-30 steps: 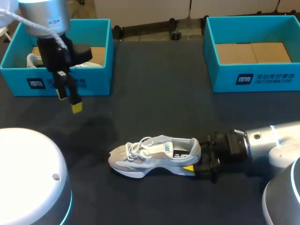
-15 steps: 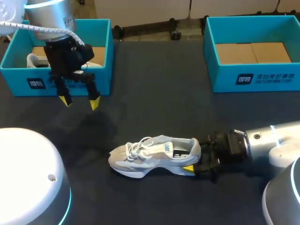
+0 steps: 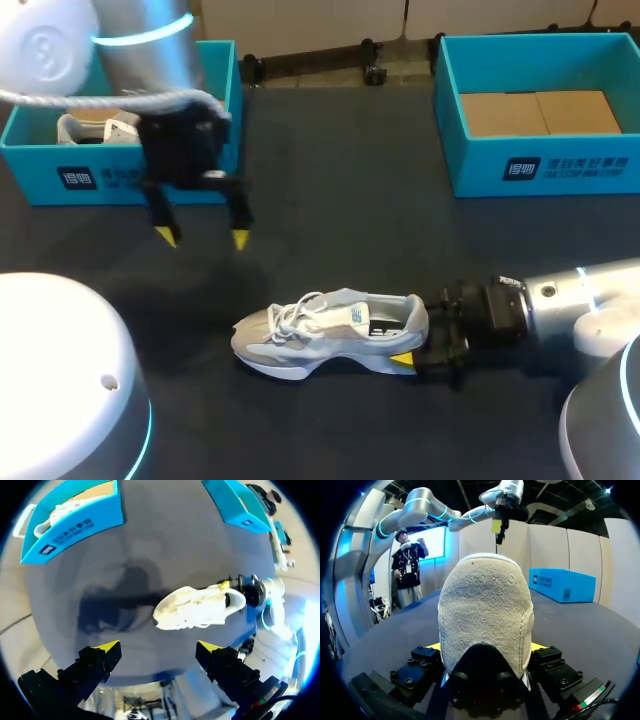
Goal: Take the shoe out of the shoebox, open the shoe tongue, remove and reinsert the insole, then place the shoe into the shoebox
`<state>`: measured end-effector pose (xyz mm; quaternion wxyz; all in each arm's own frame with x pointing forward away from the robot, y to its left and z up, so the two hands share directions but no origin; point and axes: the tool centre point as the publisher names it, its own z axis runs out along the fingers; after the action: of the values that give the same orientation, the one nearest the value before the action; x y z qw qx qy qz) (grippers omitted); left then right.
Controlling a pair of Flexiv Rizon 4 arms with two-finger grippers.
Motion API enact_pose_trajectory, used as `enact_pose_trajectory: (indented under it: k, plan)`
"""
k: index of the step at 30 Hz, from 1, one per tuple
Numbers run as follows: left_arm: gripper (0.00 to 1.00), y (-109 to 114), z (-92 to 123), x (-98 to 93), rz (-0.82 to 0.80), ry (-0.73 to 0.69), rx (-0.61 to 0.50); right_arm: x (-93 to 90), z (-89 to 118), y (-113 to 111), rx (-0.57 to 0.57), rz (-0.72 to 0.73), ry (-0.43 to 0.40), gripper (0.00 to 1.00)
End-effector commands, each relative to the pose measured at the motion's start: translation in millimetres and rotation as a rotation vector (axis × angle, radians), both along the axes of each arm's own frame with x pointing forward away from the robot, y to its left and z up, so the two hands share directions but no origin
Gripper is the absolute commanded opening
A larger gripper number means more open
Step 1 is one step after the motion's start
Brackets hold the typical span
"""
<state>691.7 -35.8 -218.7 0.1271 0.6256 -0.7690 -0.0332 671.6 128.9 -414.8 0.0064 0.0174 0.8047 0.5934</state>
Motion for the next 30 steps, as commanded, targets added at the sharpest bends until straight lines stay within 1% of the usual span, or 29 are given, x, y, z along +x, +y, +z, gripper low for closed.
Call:
enact_pose_trajectory:
  k: [1,3,4,6,16,17,18,22,25,30]
  plan:
    - [1.0,-33.3,-2.0,-3.6,0.043,-0.007,0.059,-0.1,0.7,1.2,-0.003,-0.002,0.001,0.0]
    - [1.0,-40.0,-3.4,-4.6,0.037,0.002,0.061,-0.1,0.7,1.2,-0.003,-0.002,0.001,0.0]
    - [1.0,-48.6,-6.6,-4.9,0.06,-0.009,0.072,-0.1,0.7,1.2,-0.003,-0.002,0.001,0.0]
    - [1.0,-58.4,-10.7,-6.5,0.043,0.008,0.08,-0.1,0.7,1.2,-0.003,-0.002,0.001,0.0]
    - [1.0,-109.4,-41.5,-11.9,0.068,-0.041,0.153,-0.1,0.7,1.2,-0.003,-0.002,0.001,0.0]
    - [1.0,-109.4,-41.5,-11.9,0.068,-0.041,0.153,-0.1,0.7,1.2,-0.003,-0.002,0.001,0.0]
    - [1.0,-116.3,-46.7,-11.5,0.069,-0.025,0.166,-0.1,0.7,1.2,-0.003,-0.002,0.001,0.0]
    - [1.0,-130.2,-57.7,-9.6,0.076,-0.026,0.2,-0.1,0.7,1.2,-0.003,-0.002,0.001,0.0]
    - [1.0,-140.5,-62.4,-12.1,0.078,0.01,0.239,-0.1,0.7,1.2,-0.003,-0.002,0.001,0.0]
    - [1.0,-155.1,-68.4,-18.0,0.066,-0.009,0.272,-0.1,0.7,1.2,-0.003,-0.002,0.001,0.0]
